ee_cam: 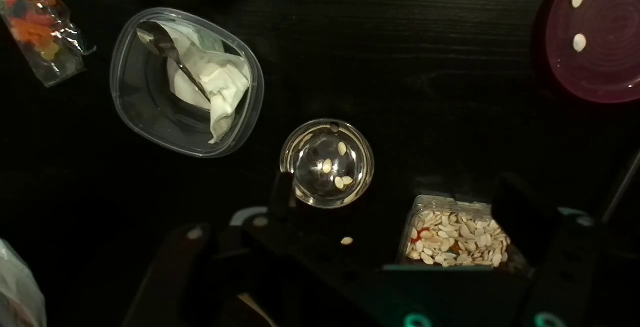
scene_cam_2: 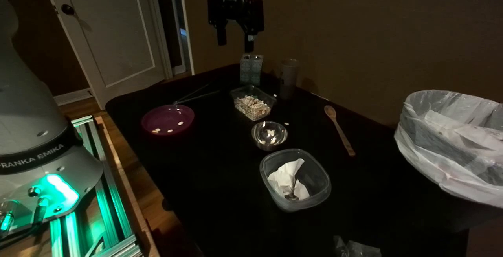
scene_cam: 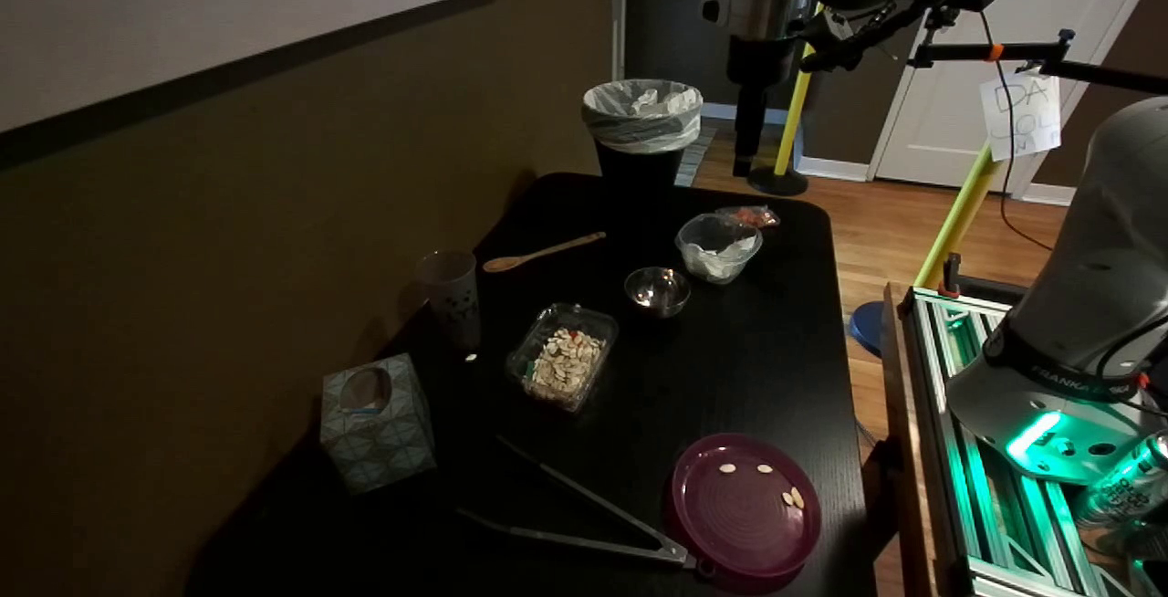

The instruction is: Put the wooden spoon on the lunchbox on the right

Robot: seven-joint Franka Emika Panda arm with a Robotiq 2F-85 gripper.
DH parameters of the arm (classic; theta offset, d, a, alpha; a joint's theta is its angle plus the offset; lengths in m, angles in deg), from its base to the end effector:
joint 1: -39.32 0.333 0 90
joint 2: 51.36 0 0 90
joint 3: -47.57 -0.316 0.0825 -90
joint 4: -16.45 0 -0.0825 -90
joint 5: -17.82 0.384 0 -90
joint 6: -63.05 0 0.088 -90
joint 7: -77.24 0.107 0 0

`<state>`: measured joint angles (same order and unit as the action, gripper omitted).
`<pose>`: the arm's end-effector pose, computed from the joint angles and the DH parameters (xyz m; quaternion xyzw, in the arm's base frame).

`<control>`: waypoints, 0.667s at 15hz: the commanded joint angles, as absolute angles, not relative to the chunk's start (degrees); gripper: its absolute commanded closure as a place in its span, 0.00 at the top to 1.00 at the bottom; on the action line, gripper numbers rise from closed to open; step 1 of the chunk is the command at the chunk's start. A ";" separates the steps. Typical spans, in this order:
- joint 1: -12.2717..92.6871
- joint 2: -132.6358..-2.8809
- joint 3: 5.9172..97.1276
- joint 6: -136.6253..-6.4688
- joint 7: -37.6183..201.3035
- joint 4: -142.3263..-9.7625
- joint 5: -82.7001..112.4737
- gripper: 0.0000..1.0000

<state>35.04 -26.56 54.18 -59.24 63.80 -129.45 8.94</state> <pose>0.3960 -0.0830 0.4206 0.9968 0.0680 0.0013 0.0429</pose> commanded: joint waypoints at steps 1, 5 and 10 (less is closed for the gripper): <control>35.08 -26.56 54.20 -59.12 63.82 -129.37 8.95 1.00; 34.95 -27.01 54.04 -59.26 64.72 -129.14 9.03 1.00; 32.86 -37.24 53.67 -65.90 75.22 -121.73 9.45 1.00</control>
